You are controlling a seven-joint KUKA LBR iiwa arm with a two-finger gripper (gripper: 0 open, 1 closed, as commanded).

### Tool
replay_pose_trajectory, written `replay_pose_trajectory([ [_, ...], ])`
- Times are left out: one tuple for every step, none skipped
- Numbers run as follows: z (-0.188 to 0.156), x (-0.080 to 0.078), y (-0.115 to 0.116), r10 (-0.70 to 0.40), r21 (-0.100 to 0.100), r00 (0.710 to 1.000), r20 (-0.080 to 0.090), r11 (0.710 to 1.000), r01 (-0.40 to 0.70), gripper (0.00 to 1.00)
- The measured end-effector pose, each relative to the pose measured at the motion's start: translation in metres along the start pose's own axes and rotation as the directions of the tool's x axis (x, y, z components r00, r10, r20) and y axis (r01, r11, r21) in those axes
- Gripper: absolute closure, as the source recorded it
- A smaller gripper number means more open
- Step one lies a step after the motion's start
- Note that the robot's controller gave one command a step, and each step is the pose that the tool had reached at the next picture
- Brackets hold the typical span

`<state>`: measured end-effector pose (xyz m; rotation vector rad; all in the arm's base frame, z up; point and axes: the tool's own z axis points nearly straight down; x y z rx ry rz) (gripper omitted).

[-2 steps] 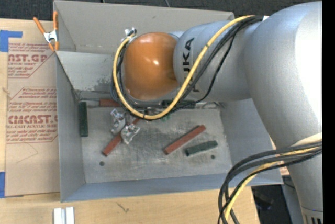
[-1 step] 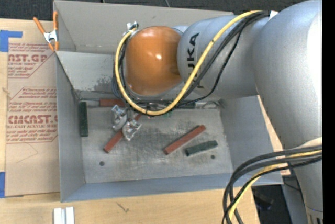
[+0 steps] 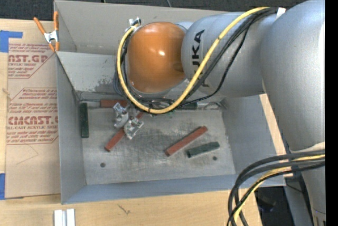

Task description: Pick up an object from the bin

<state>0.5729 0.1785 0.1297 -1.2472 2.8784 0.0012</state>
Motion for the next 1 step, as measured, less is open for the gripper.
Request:
replay_pose_trajectory([
  [-0.0059, 0.0, 0.0006, 0.0, -0.001, 1.0, -0.001, 1.0, 0.0, 1.0],
])
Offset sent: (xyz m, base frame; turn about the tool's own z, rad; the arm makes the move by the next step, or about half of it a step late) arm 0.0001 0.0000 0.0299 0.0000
